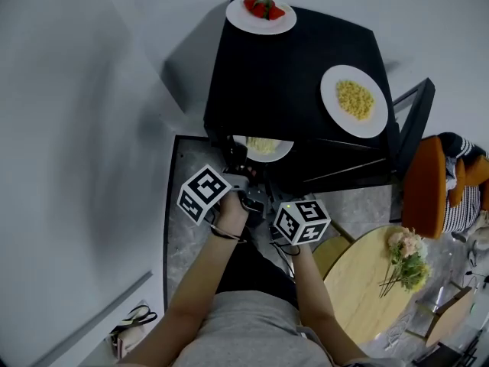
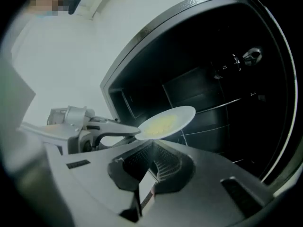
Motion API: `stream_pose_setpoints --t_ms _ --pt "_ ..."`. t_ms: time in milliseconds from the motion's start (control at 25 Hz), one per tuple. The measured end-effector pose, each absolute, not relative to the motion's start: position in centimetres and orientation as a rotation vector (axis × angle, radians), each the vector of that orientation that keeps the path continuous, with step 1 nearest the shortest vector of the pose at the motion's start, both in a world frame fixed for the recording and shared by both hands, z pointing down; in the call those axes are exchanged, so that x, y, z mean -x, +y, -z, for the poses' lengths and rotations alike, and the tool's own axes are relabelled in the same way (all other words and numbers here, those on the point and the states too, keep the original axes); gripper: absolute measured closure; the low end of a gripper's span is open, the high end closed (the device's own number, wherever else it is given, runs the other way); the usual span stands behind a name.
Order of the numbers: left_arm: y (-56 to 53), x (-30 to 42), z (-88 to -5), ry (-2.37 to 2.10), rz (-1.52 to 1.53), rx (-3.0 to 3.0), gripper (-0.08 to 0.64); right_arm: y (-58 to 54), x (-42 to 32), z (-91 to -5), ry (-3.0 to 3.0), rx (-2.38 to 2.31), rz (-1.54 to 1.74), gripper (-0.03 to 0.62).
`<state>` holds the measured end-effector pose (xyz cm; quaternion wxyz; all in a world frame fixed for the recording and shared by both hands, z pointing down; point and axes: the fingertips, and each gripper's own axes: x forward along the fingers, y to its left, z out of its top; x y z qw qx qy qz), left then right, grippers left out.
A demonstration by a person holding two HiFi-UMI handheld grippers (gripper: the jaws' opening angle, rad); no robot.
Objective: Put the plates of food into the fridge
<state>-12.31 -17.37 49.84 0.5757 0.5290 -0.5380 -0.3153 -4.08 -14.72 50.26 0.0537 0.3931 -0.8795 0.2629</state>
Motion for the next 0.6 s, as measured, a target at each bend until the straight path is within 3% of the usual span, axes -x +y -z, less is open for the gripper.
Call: stream_pose_setpoints --t_ms 600 --pt "-16.5 11.9 -49.2 -1.225 0.641 -1.395 0.538 -19.7 3.8 -49.9 -2.641 -1.298 -0.761 0.578"
